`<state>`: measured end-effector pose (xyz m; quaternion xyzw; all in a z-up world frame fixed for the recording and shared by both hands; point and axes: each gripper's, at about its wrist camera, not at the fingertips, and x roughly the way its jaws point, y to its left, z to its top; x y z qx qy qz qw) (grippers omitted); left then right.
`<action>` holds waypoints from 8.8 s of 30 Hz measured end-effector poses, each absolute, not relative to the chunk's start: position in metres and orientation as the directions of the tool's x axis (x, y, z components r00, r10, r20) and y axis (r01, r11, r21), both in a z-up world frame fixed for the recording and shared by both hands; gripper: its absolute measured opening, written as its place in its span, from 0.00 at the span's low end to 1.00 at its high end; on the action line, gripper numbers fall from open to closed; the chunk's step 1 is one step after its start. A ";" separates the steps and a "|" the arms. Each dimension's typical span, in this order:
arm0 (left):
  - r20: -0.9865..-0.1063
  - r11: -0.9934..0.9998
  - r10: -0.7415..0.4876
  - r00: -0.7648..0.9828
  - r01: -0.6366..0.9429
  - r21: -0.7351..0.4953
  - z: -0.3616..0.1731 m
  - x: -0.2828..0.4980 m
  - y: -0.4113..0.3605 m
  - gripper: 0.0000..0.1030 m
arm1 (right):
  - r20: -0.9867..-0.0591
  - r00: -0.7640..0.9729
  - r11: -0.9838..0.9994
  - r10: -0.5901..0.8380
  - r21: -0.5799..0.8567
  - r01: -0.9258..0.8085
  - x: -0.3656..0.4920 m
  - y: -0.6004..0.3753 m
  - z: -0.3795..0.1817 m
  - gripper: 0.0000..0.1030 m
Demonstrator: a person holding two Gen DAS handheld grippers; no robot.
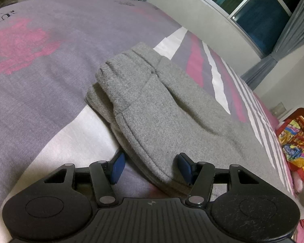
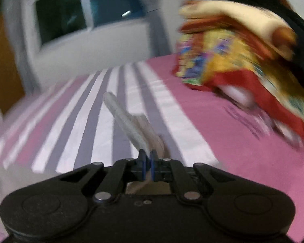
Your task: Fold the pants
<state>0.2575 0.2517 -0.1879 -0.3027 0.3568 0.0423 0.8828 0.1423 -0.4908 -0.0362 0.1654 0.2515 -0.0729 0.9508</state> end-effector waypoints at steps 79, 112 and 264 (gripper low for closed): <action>-0.524 0.750 -0.045 0.850 -0.317 -0.580 -0.201 0.257 0.303 0.54 | -0.688 0.168 0.540 0.706 0.369 -0.756 0.411 -0.124 -0.111 0.21; -0.636 0.962 -0.004 0.772 -0.170 -0.212 -0.152 0.369 0.203 0.70 | -0.643 0.453 0.700 0.618 0.186 -0.689 0.320 -0.046 -0.102 0.41; -0.623 0.932 0.156 0.766 -0.323 -0.164 -0.190 0.236 0.231 1.00 | -0.489 0.872 0.873 -0.004 0.423 0.242 0.164 -0.528 -0.031 0.15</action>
